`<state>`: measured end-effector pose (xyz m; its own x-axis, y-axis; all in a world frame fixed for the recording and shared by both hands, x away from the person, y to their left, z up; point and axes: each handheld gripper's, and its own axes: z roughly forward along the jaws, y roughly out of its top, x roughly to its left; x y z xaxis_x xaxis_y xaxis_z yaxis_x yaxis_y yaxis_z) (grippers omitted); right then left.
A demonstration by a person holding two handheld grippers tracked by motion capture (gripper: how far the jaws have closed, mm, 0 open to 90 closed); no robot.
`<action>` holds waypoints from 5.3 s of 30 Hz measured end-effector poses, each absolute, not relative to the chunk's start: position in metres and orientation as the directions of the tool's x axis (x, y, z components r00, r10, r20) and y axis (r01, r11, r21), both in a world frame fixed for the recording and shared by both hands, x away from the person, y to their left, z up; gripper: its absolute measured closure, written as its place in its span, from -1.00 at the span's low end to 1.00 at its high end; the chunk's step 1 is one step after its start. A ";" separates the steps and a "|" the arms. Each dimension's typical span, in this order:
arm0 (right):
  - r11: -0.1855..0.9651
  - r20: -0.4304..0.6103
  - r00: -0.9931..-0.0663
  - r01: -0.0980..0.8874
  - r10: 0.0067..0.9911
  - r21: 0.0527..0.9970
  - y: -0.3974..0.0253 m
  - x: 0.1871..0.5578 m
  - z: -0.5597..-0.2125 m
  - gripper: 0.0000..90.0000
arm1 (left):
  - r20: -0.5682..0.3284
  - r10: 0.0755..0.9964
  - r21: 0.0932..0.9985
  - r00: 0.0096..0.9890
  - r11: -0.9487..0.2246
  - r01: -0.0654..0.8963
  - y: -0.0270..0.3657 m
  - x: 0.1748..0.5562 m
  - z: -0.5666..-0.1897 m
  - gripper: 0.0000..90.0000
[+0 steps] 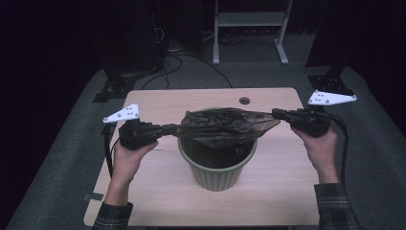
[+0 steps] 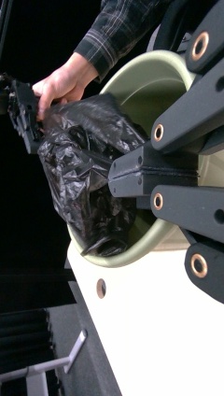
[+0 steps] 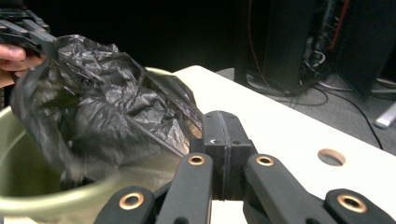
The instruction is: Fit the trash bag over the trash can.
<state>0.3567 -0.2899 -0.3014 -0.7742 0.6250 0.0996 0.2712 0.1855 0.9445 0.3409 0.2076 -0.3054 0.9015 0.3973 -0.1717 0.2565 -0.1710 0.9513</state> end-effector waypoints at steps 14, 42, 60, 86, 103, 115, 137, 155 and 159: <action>0.149 0.067 -0.828 0.179 0.557 0.972 -0.268 0.358 -0.269 0.49 | -0.164 0.367 0.953 0.916 -0.183 0.243 0.198 0.339 -0.305 0.99; 0.455 -0.029 -0.863 0.238 0.505 0.858 -0.186 0.395 -0.291 0.99 | -0.162 0.366 0.957 0.917 -0.170 0.237 0.205 0.336 -0.305 0.99; 0.240 -0.005 -0.699 0.240 0.715 0.941 -0.248 0.393 -0.282 1.00 | -0.131 0.504 0.950 0.854 -0.183 0.254 0.243 0.342 -0.308 0.99; 0.160 0.051 -0.617 0.282 0.786 0.946 -0.327 0.334 -0.331 1.00 | -0.161 0.511 0.932 0.844 -0.202 0.300 0.248 0.345 -0.320 0.99; 0.123 0.051 -0.659 0.215 0.750 0.969 -0.330 0.315 -0.320 0.45 | -0.152 0.491 0.951 0.858 -0.162 0.262 0.252 0.338 -0.307 0.12; 0.163 0.038 -0.843 0.148 0.537 0.976 -0.273 0.312 -0.296 0.31 | -0.117 0.442 0.963 0.889 -0.170 0.211 0.234 0.321 -0.295 -0.21; 0.236 0.068 -0.899 0.186 0.433 0.954 -0.253 0.315 -0.310 1.00 | -0.124 0.383 0.961 0.916 -0.184 0.207 0.219 0.322 -0.299 -0.20; 0.147 0.092 -0.924 0.156 0.370 0.977 -0.267 0.297 -0.301 1.00 | -0.097 0.307 0.946 0.947 -0.267 0.183 0.197 0.325 -0.308 -0.06; 0.146 0.089 -0.924 0.154 0.372 0.977 -0.268 0.297 -0.300 1.00 | -0.095 0.295 0.941 0.951 -0.286 0.183 0.194 0.325 -0.312 0.35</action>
